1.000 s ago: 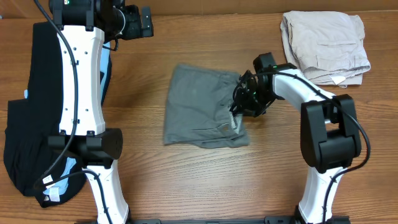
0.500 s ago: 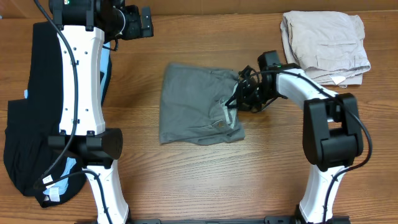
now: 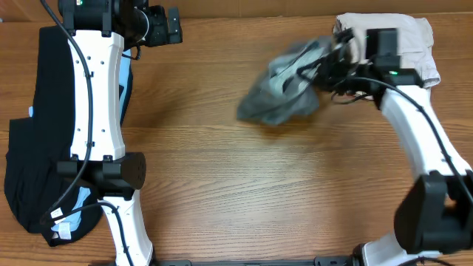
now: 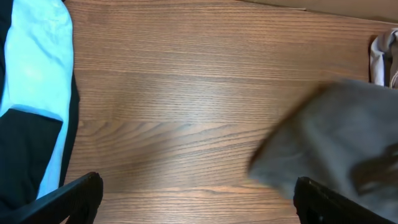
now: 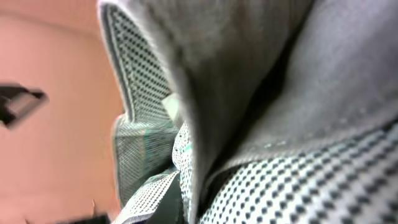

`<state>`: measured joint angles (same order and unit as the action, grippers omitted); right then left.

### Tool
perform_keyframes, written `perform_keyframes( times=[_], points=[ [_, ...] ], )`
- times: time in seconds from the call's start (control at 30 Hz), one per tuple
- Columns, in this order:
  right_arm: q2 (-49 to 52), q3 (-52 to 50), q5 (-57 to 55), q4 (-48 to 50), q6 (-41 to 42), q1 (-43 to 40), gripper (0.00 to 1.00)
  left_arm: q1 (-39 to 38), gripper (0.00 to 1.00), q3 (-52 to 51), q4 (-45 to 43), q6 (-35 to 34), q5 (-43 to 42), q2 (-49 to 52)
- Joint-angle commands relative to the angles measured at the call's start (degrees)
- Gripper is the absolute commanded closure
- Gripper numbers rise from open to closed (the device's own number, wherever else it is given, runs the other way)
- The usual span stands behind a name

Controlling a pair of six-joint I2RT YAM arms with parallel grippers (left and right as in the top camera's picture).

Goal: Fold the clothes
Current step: 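Lift the folded shorts with the right gripper onto the beige stack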

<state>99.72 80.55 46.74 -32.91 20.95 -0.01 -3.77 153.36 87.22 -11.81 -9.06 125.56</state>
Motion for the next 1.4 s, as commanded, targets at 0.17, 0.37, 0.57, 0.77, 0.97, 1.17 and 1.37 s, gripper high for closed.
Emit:
perform_keyframes(
  times=[0.17,0.37,0.57,0.77,0.97,1.17,1.37],
  points=[
    [-3.3,0.6,4.7,13.6,9.2,-8.7,0.96,-0.5,0.0,0.0,-0.3,1.1,0.7,-0.2],
    [-3.3,2.6,11.1,28.8,12.1,-15.0,0.96,-0.5,0.0,0.0,-0.5,1.1,2.3,-0.2],
    [-3.2,6.6,9.4,34.4,11.6,-19.8,0.96,-0.5,0.0,0.0,-0.5,1.1,2.5,-0.2],
    [-0.5,6.6,7.1,41.2,11.6,-22.8,0.96,-0.5,0.0,0.0,-0.5,1.1,2.5,-0.2],
    [6.4,6.6,7.1,51.1,11.4,-24.3,0.96,-0.5,0.0,0.0,-0.6,1.1,3.0,-0.2],
    [16.0,9.9,7.1,55.1,6.8,-25.0,0.96,-0.5,0.0,0.0,-0.9,1.1,3.7,-0.2],
    [26.7,16.2,7.1,54.3,3.3,-26.5,0.96,-0.5,0.0,-0.3,-2.8,1.1,3.7,-0.2]
  ],
)
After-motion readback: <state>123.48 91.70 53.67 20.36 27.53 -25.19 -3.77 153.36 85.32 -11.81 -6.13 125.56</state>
